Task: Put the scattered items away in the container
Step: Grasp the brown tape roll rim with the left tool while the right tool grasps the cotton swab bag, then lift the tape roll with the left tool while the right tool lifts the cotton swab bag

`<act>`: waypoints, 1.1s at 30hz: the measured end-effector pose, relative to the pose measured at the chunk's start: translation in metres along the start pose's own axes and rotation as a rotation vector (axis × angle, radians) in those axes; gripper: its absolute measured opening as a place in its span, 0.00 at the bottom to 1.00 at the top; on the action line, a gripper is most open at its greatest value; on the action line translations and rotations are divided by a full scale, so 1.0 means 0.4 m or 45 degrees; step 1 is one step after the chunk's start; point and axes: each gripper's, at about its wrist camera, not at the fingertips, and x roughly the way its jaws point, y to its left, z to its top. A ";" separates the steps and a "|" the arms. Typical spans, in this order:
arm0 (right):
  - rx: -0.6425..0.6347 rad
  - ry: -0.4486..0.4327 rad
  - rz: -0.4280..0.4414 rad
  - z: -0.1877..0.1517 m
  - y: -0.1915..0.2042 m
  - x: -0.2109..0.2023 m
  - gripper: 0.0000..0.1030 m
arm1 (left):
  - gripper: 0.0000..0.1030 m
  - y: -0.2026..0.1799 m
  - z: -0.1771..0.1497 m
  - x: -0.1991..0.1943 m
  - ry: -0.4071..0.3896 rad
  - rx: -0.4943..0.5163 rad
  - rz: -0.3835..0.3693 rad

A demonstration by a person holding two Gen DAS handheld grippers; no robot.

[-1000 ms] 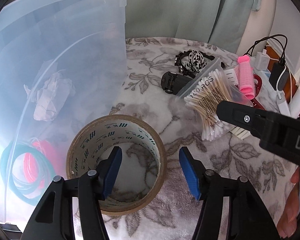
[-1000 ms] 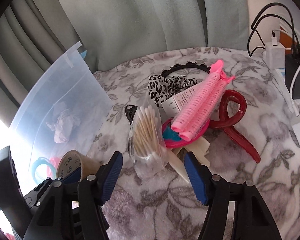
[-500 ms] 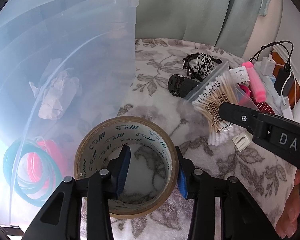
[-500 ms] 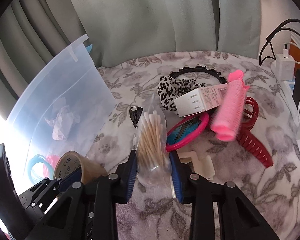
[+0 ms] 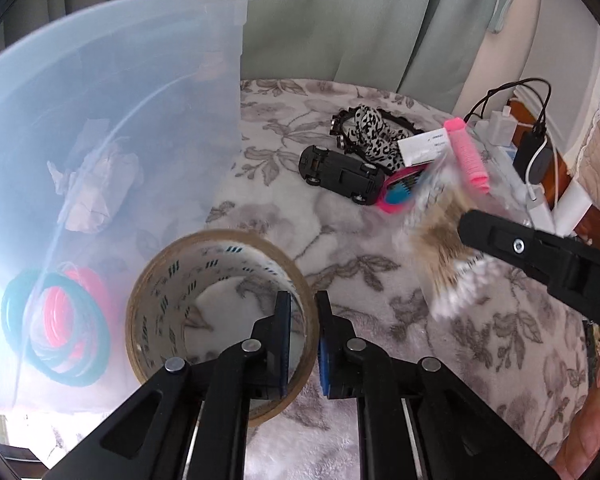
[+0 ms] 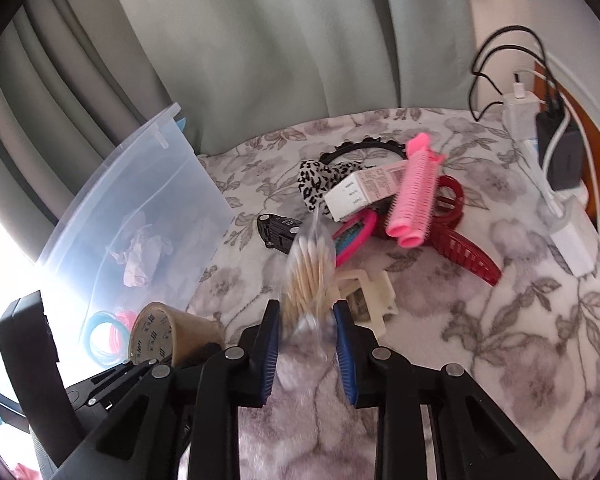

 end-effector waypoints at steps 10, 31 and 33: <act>0.098 -0.043 0.010 -0.055 -0.031 -0.111 0.26 | 0.11 -0.041 -0.030 -0.094 -0.060 0.045 -0.064; 0.106 -0.294 0.070 -0.076 0.013 -0.368 0.25 | 0.11 -0.068 -0.005 -0.396 -0.387 0.072 -0.149; 0.105 -0.320 0.078 -0.076 0.016 -0.390 0.25 | 0.11 -0.070 0.000 -0.426 -0.427 0.081 -0.147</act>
